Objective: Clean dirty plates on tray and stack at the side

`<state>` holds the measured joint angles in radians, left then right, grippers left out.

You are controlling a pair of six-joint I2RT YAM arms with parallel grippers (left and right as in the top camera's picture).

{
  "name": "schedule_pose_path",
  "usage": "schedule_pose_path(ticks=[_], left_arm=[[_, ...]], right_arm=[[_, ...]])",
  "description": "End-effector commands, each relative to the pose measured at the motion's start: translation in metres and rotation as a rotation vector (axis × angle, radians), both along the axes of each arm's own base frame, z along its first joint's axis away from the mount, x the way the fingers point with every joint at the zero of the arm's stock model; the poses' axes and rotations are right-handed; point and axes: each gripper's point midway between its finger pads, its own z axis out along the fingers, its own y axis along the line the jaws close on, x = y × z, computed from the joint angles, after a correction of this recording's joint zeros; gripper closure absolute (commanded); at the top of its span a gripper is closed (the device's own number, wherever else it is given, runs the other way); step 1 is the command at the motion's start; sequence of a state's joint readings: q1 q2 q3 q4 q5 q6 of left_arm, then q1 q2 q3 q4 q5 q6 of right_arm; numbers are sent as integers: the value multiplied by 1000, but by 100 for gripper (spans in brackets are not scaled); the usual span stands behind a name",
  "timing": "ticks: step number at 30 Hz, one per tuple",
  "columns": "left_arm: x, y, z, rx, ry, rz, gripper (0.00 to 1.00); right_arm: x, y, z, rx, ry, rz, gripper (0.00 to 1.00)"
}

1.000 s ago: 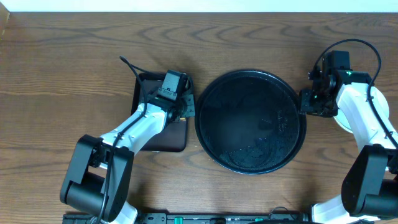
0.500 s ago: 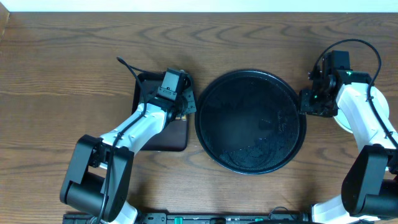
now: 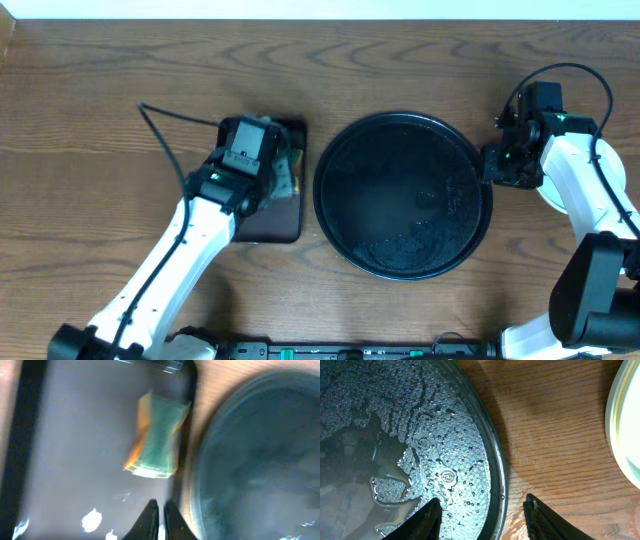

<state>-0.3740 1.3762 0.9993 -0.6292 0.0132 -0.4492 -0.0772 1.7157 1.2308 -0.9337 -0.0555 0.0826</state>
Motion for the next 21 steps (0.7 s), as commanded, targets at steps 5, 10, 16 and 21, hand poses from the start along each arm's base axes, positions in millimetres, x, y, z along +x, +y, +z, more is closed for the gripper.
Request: schedule_pose_path(ticks=[5,10,16,21], left_arm=[[-44,39,-55,197,206,33,92],[-52,42,-78,214,248,31,92],[-58,37,-88,191,294,17,92],[-68,30,-91,144,337,-3,92]], right_arm=[[-1,3,1,4,-3,16,48],[-1,3,1,4,-2,17,47],[-2,3,1,4,-2,17,47],[-3,3,1,4,5,17,47]])
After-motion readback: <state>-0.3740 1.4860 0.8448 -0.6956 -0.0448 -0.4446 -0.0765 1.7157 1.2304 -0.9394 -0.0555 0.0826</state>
